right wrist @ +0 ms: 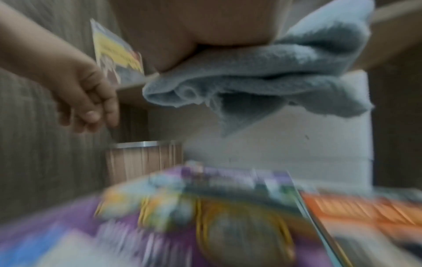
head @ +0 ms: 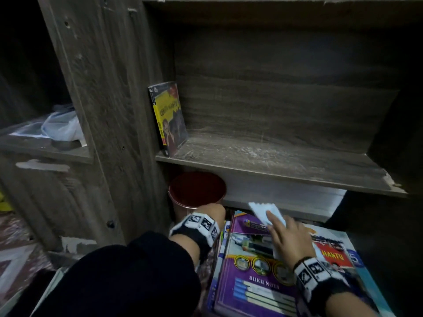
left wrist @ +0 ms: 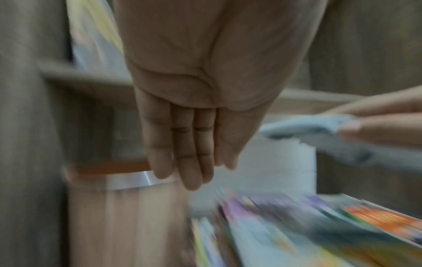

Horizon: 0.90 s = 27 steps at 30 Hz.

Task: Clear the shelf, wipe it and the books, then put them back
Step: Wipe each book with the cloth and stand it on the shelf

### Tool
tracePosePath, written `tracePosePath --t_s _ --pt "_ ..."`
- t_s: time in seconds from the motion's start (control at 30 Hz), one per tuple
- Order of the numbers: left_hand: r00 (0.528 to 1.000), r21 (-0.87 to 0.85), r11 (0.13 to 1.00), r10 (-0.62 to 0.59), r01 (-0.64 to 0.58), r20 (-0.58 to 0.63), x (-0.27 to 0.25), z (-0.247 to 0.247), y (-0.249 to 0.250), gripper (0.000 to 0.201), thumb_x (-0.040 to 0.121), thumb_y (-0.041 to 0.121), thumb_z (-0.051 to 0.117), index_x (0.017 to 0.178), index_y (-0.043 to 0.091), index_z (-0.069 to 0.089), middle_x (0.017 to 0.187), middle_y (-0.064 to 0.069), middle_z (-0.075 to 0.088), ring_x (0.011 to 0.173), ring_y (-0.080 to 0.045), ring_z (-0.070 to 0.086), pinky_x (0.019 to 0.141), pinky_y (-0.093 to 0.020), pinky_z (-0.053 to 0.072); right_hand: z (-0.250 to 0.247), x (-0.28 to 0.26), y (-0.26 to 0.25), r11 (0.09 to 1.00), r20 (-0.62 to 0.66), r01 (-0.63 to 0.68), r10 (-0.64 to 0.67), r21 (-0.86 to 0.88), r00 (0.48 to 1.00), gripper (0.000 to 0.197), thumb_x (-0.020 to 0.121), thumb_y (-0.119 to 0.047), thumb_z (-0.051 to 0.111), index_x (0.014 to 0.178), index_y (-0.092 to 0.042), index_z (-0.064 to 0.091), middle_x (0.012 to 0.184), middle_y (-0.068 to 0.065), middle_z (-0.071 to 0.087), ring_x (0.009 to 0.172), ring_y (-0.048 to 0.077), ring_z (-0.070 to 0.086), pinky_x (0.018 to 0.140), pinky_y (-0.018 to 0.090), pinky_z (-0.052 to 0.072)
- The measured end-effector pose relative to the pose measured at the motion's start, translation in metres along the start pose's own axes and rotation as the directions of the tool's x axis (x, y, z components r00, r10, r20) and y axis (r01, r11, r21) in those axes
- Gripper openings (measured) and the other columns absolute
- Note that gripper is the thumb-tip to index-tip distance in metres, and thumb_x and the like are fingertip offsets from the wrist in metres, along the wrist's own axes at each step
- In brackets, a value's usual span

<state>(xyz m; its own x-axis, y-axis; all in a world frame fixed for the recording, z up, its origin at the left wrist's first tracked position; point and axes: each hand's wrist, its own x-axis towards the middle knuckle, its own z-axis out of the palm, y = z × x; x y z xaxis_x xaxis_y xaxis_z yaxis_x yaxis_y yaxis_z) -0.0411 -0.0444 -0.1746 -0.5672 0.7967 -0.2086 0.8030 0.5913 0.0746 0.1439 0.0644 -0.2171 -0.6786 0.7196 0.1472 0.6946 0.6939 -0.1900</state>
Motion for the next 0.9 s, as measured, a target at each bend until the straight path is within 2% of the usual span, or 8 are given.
tracePosePath --t_s 0.07,0.27,0.33,0.43,0.6,0.7,0.8,0.9 --pt "0.999 0.011 0.999 0.038 -0.038 0.021 0.004 0.037 0.015 0.023 0.088 0.005 0.048 0.070 0.012 0.061 0.067 -0.009 0.054 0.063 -0.020 0.057 0.058 -0.027 0.045 0.016 -0.022 0.008 0.996 0.148 -0.075 0.081 -0.040 0.986 0.049 0.100 -0.052 0.019 0.147 -0.044 0.025 0.146 0.005 0.039 0.127 0.027 0.041 0.101 0.036 0.037" --pt "0.984 -0.078 0.993 0.096 -0.085 0.151 -0.021 0.090 0.045 0.025 0.093 0.024 0.058 0.090 0.000 0.064 0.110 -0.018 0.065 0.104 -0.030 0.061 0.084 -0.034 0.047 0.048 -0.064 0.021 0.983 0.573 -0.135 0.180 -0.121 0.799 0.064 0.093 -0.068 0.010 0.150 -0.044 -0.005 0.161 0.004 -0.007 0.146 0.034 0.004 0.114 0.049 0.015" --pt "0.984 -0.063 0.997 0.063 -0.054 0.165 -0.025 0.096 0.049 0.021 0.090 0.027 0.062 0.086 0.006 0.065 0.109 -0.014 0.067 0.105 -0.028 0.062 0.093 -0.035 0.047 0.047 -0.070 0.023 0.986 0.593 -0.117 0.167 -0.123 0.788 0.070 0.086 -0.074 0.004 0.148 -0.046 -0.010 0.160 0.003 -0.014 0.147 0.034 -0.002 0.115 0.051 0.015" --pt "0.991 -0.024 1.000 -0.012 0.015 0.134 -0.028 0.103 0.053 0.038 0.090 0.032 0.062 0.114 0.003 0.059 0.119 -0.012 0.060 0.114 -0.029 0.057 0.094 -0.037 0.046 0.043 -0.071 0.022 0.991 0.601 -0.074 0.127 -0.112 0.789 0.102 0.053 -0.084 -0.013 0.148 -0.045 -0.012 0.160 0.004 -0.015 0.147 0.035 -0.004 0.114 0.051 0.016" --pt "0.985 -0.323 0.935 -0.110 0.147 0.130 -0.027 0.103 0.060 0.040 0.091 0.034 0.057 0.117 0.005 0.050 0.111 -0.011 0.059 0.111 -0.027 0.059 0.086 -0.032 0.050 0.040 -0.076 0.030 0.986 0.655 -0.127 0.165 -0.105 0.737 0.077 0.082 -0.074 0.001 0.149 -0.040 -0.014 0.159 0.009 -0.018 0.146 0.037 -0.006 0.115 0.050 0.017" --pt "0.986 -0.533 0.843 0.021 0.072 0.166 -0.028 0.098 0.068 0.029 0.100 0.018 0.045 0.125 0.005 0.043 0.111 -0.013 0.059 0.105 -0.026 0.060 0.078 -0.024 0.045 0.035 -0.078 0.029 0.996 0.679 -0.078 0.092 -0.052 0.728 0.077 0.082 -0.073 -0.001 0.149 -0.039 -0.015 0.159 0.008 -0.018 0.146 0.038 -0.004 0.116 0.049 0.013" --pt "0.982 -0.664 0.747 0.155 -0.043 0.111 -0.040 0.091 0.081 0.038 0.102 0.012 0.037 0.139 0.011 0.031 0.093 -0.008 0.057 0.088 -0.022 0.059 0.073 -0.023 0.048 0.036 -0.085 0.012 0.986 0.588 -0.044 -0.059 0.160 0.806 0.102 0.057 -0.085 -0.014 0.148 -0.040 -0.017 0.161 0.003 -0.013 0.147 0.031 0.002 0.117 0.045 0.012" --pt "0.960 -0.724 0.666 0.280 -0.181 0.018 -0.050 0.064 0.088 0.038 0.099 0.012 0.042 0.136 0.021 0.044 0.121 -0.012 0.061 0.096 -0.021 0.058 0.083 -0.031 0.049 0.037 -0.083 0.002 0.979 0.382 -0.101 0.027 0.175 0.924 0.091 0.085 -0.075 0.028 0.151 -0.026 -0.010 0.161 0.009 -0.003 0.146 0.032 0.015 0.116 0.044 0.021"
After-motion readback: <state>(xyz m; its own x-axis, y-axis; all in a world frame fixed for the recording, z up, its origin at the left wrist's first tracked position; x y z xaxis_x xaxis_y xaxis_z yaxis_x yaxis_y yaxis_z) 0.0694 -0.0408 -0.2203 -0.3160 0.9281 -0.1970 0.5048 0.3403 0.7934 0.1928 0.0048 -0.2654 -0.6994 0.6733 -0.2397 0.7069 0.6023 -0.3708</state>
